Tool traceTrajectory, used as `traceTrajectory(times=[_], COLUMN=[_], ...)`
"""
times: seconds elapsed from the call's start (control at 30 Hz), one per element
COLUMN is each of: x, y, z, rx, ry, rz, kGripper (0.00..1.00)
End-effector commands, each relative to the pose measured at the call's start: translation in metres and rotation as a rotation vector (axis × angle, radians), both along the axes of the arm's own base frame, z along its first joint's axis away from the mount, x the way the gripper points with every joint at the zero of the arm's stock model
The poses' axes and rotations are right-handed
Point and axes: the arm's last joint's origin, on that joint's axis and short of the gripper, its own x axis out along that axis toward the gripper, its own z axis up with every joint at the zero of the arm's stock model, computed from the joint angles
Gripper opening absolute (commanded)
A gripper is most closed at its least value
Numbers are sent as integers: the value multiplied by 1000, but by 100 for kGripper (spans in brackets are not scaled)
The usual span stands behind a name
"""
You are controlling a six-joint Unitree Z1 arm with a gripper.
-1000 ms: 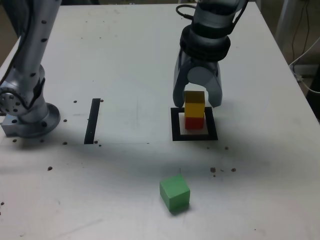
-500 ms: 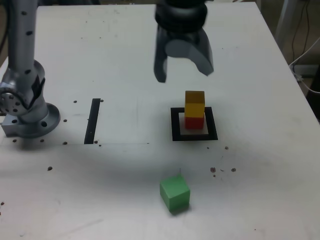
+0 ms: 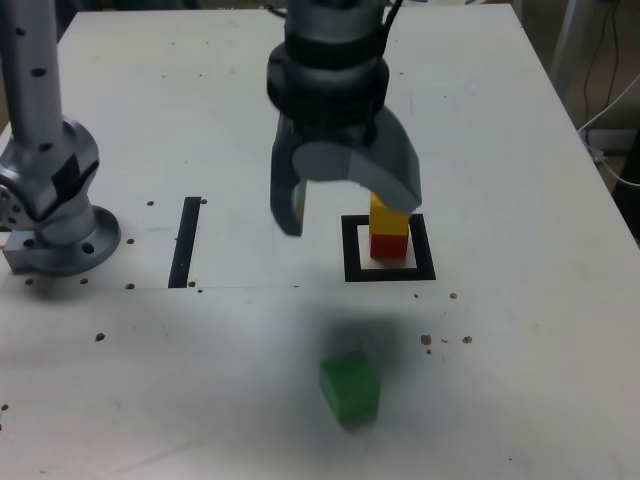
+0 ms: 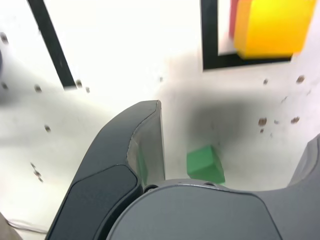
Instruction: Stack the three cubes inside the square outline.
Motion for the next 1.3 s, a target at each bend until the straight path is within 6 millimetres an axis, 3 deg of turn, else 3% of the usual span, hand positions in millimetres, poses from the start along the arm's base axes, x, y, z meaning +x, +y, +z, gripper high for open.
traceTrajectory(times=[0.0, 0.33, 0.73, 1.0, 1.27], x=[0, 5, -4, 14, 30], y=[-7, -41, -77, -98, -101], z=[-2, -26, -37, -62, -84], rx=[4, -45, -84, -105, -138], ry=[7, 97, 125, 157, 179], rz=[26, 121, 135, 116, 78], kGripper=[99, 99, 99, 100, 99])
